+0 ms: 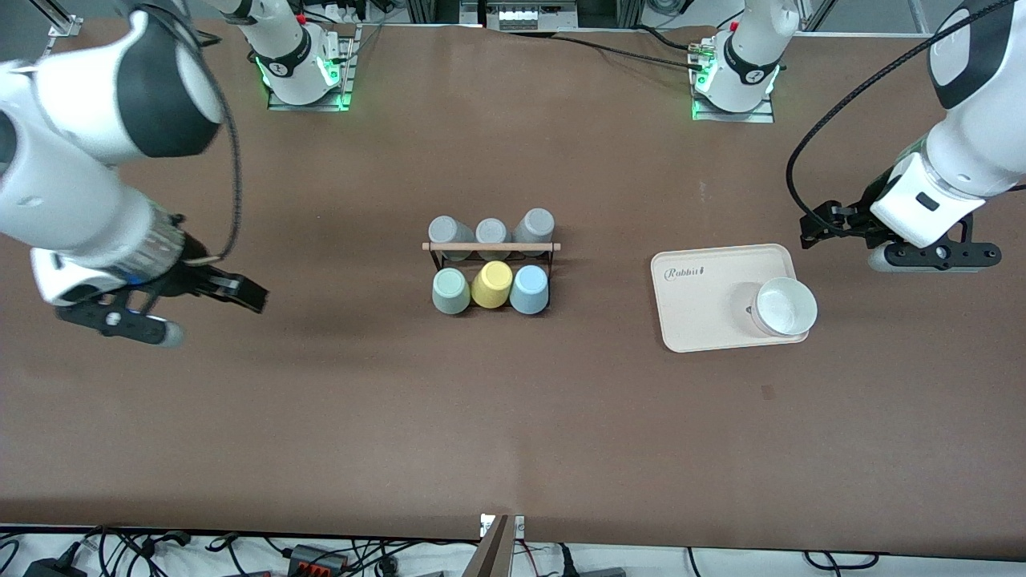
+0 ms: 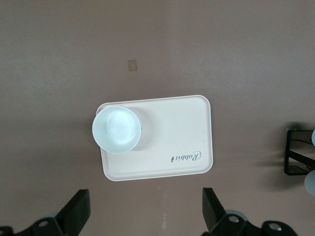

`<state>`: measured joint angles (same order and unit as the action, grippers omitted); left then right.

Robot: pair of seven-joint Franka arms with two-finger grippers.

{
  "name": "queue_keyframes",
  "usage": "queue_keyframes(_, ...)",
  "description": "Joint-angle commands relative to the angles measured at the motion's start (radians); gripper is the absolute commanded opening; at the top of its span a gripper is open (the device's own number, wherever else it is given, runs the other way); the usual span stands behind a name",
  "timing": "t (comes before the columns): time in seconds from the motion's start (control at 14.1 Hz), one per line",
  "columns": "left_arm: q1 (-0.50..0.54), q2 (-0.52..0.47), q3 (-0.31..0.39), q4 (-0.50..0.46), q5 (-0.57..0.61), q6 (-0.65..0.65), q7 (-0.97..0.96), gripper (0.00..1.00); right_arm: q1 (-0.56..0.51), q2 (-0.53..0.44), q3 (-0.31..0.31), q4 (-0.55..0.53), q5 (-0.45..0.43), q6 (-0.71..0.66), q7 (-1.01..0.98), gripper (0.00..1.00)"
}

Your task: Hang scattered cups on rack with three cups

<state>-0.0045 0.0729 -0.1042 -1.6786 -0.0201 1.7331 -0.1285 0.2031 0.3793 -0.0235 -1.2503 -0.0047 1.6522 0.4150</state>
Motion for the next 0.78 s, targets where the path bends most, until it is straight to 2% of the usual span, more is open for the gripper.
queue_keyframes(0.0,0.008,-0.010,-0.005,0.010,-0.003,-0.023,0.036,1.00,-0.079,-0.078,0.016,-0.061,-0.001,-0.038,-0.137,1.00)
queue_keyframes(0.28,0.008,-0.005,-0.005,0.011,-0.001,-0.023,0.058,1.00,-0.132,-0.216,0.014,-0.236,-0.009,-0.008,-0.216,1.00)
queue_keyframes(0.57,0.008,-0.005,-0.005,0.011,-0.001,-0.021,0.072,1.00,-0.139,-0.399,0.014,-0.473,-0.038,0.078,-0.220,1.00)
queue_keyframes(0.71,0.011,-0.005,-0.003,0.016,-0.001,-0.021,0.073,1.00,-0.139,-0.418,0.014,-0.500,-0.034,0.072,-0.220,1.00)
